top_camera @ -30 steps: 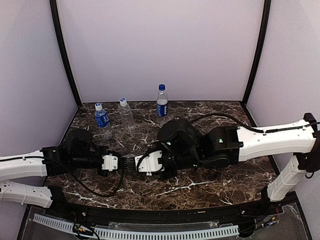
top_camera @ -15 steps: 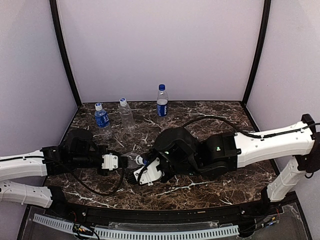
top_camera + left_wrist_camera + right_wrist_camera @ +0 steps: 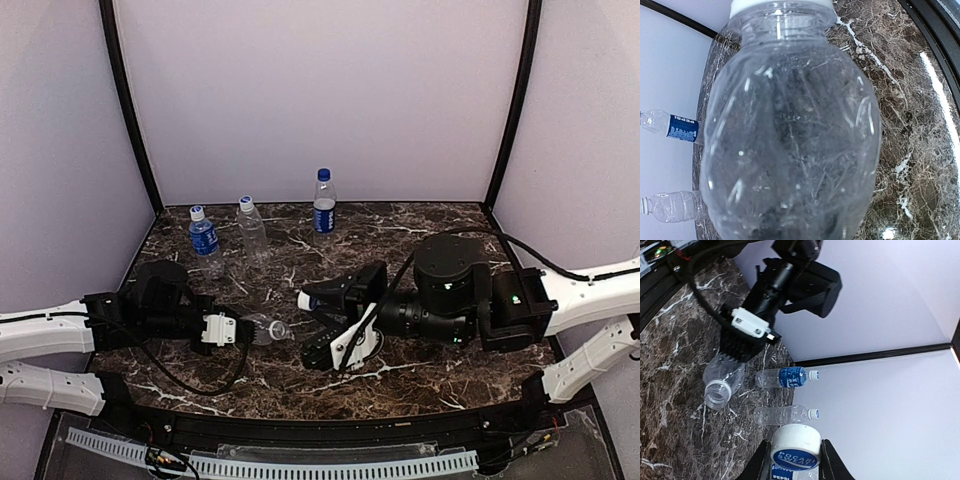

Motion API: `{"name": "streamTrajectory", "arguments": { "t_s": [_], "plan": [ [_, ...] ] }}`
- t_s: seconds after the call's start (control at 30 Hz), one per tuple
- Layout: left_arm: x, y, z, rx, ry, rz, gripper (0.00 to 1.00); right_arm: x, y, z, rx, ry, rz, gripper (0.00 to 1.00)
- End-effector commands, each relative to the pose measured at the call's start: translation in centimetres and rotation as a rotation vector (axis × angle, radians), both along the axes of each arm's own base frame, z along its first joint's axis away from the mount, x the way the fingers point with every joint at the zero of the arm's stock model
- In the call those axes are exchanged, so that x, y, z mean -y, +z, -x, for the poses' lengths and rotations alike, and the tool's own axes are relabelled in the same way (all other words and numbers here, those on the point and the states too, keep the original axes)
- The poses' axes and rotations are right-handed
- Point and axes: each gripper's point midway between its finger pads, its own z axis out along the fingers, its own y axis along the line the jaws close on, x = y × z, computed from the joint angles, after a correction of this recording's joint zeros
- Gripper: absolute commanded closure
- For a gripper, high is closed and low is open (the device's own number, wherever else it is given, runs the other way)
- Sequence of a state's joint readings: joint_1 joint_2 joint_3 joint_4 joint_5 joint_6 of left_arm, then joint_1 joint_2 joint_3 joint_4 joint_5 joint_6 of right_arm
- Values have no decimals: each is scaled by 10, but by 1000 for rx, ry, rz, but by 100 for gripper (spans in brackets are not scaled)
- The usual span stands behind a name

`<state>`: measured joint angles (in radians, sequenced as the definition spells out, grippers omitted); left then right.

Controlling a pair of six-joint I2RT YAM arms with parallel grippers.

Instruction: Unscrew the bottle caps

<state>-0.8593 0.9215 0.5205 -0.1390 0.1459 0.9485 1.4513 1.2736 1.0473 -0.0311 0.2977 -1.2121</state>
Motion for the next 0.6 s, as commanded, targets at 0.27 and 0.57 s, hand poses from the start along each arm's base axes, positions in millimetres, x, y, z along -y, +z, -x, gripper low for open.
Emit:
{"name": "streamTrajectory", "arguments": {
  "t_s": [0.27, 0.57],
  "plan": [
    [-2, 17, -18, 10, 141, 112, 81, 139, 1, -197, -974, -955, -455, 100],
    [3, 42, -26, -18, 200, 204, 80, 276, -174, -218, -1732, -1512, -433, 100]
  ]
}}
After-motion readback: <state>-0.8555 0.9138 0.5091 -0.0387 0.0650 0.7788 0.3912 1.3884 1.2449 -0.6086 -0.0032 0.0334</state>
